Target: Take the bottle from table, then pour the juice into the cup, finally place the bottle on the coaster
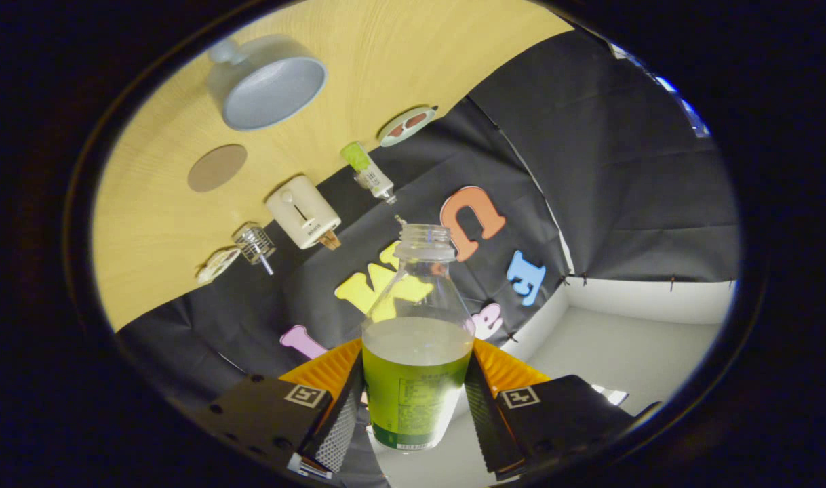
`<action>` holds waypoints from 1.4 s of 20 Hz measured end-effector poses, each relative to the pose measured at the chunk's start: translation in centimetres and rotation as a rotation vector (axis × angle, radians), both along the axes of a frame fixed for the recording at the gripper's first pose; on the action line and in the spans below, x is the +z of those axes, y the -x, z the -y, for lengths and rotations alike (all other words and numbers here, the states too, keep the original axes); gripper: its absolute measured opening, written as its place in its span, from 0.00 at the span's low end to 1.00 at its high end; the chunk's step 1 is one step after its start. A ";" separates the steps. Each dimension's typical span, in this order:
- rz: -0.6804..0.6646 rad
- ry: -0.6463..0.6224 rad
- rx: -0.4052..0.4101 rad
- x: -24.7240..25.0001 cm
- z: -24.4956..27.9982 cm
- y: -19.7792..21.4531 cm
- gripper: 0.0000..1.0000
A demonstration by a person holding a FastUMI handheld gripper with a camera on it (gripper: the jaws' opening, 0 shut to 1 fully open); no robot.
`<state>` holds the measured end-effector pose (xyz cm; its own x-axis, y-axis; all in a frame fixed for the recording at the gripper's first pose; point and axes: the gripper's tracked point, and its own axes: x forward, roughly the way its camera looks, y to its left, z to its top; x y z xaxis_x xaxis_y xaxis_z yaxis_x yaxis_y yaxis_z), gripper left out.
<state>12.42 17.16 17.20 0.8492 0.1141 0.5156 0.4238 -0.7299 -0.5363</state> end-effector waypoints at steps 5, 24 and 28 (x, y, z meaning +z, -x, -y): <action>0.029 -0.016 0.000 2.6 -0.4 0.9 0.79; -0.202 -0.645 0.008 -7.5 9.3 -2.6 0.79; -0.223 -0.945 0.077 -10.0 10.2 -2.9 0.79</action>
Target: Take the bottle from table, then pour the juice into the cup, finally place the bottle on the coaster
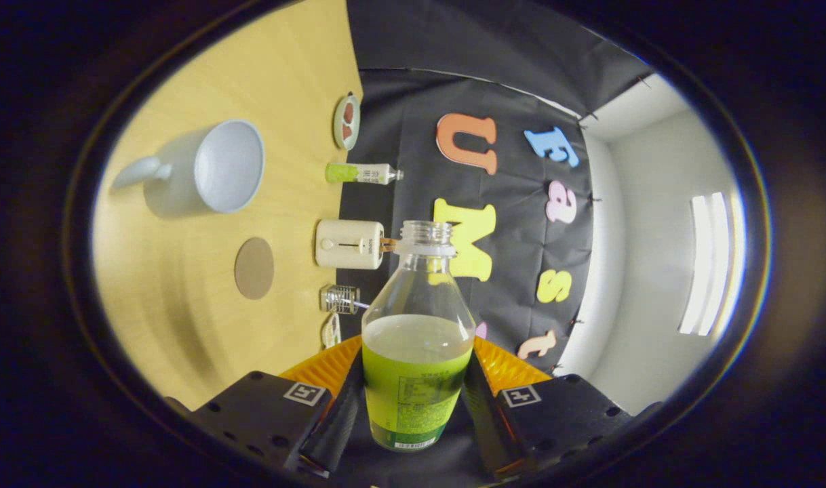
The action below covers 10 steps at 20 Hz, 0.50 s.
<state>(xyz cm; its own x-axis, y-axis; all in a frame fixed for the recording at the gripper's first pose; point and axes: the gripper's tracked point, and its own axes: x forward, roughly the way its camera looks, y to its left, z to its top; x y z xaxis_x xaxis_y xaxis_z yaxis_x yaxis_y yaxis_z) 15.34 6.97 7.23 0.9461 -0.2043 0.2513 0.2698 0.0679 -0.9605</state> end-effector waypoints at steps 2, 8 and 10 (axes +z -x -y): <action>0.005 -0.124 0.027 -0.4 -0.9 0.1 0.79; -0.040 -0.510 0.079 -0.1 -3.4 1.1 0.80; -0.046 -0.650 0.089 0.6 -3.6 1.1 0.80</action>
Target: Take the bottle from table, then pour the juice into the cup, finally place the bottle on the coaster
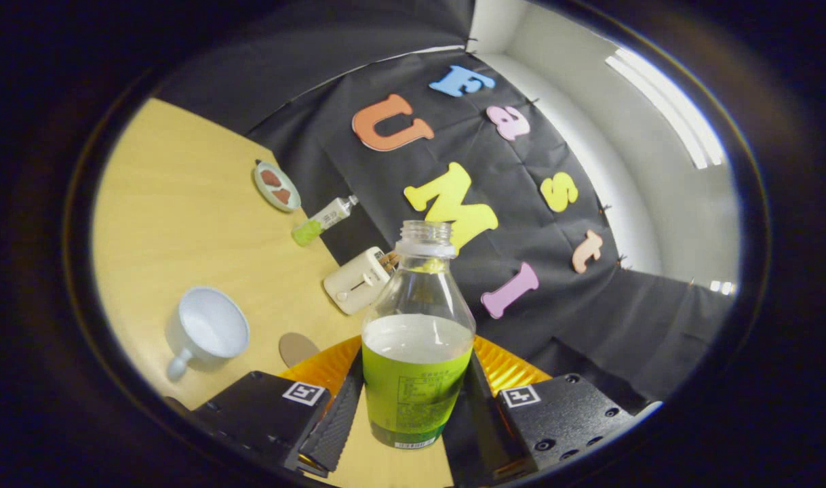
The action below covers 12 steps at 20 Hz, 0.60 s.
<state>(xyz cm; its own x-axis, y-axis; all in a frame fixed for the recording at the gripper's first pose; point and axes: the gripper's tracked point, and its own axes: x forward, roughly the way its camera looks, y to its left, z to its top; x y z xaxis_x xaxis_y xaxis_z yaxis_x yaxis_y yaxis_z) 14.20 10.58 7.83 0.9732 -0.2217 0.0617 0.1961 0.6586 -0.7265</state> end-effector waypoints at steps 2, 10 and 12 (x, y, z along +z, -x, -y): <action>0.017 -0.113 -0.009 1.1 0.5 -0.1 0.80; 0.104 -0.387 0.047 4.1 0.2 0.0 0.80; 0.096 -0.483 0.067 4.1 0.2 0.0 0.80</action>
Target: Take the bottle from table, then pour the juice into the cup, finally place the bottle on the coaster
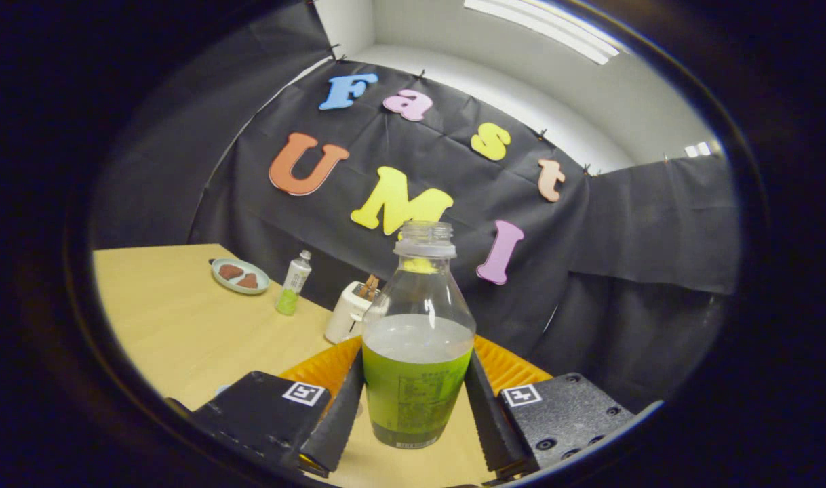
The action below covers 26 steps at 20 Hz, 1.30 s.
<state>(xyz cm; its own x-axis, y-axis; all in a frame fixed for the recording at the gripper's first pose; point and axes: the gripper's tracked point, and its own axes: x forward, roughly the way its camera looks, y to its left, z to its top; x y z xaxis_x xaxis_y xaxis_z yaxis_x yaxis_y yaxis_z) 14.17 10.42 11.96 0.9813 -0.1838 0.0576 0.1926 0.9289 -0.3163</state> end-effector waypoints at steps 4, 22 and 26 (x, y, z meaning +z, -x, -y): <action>0.051 -0.119 0.035 1.4 0.4 -0.3 0.80; -0.027 -0.320 0.139 -3.5 -0.3 -11.9 0.80; -0.076 -0.331 0.131 -6.6 -0.5 -14.5 0.81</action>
<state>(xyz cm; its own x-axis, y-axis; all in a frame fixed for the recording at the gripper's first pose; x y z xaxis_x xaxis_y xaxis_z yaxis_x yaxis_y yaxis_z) 28.65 10.90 5.34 0.9969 -0.0531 -0.0577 0.0530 0.9986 -0.0036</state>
